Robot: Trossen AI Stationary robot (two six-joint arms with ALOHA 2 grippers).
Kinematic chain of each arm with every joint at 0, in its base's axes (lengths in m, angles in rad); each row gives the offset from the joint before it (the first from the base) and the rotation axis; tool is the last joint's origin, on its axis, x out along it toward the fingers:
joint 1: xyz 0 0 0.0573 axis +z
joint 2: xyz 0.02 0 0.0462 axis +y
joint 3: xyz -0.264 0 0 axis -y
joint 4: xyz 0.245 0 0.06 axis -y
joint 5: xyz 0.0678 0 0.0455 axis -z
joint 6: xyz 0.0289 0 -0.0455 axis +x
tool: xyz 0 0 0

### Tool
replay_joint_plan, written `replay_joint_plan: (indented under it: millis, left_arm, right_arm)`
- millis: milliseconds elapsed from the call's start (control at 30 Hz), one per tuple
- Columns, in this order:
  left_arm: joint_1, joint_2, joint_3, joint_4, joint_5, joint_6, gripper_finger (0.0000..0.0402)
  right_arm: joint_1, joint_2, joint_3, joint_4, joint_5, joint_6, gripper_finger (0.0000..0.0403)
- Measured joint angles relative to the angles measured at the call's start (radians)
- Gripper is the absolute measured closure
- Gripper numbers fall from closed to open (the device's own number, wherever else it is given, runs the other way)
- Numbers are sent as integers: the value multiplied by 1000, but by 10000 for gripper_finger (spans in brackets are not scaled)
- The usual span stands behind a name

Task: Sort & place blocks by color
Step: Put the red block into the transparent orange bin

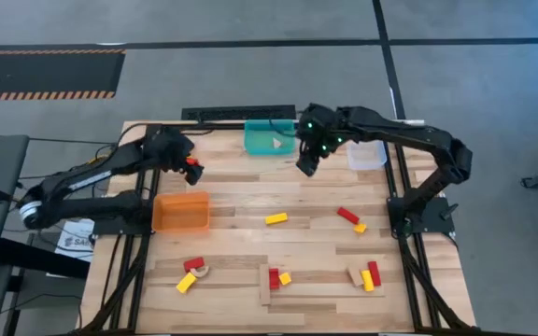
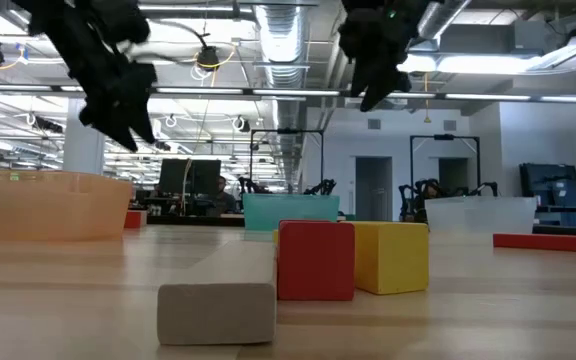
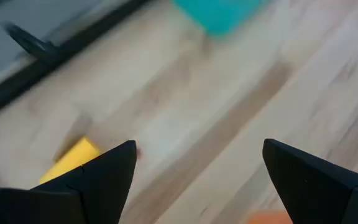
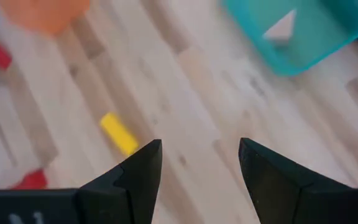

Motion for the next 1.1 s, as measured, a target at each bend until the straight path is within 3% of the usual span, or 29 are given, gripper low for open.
replay_joint_plan:
  millis: [67,267,467,833,1100]
  left_arm:
    - [36,98,51,-67,-4,100,64]
    - [97,410,224,-246,-159,392,64]
    - [102,622,284,-286,-210,652,64]
    - [98,747,285,-177,-213,781,75]
    - [120,753,285,-139,-190,840,164]
  right_arm:
    - [30,-5,0,-20,1,1,170]
    - [101,-4,0,-72,4,17,170]
    - [153,4,0,-94,86,76,170]
    - [245,5,0,-101,217,110,170]
    - [268,5,0,-102,244,110,170]
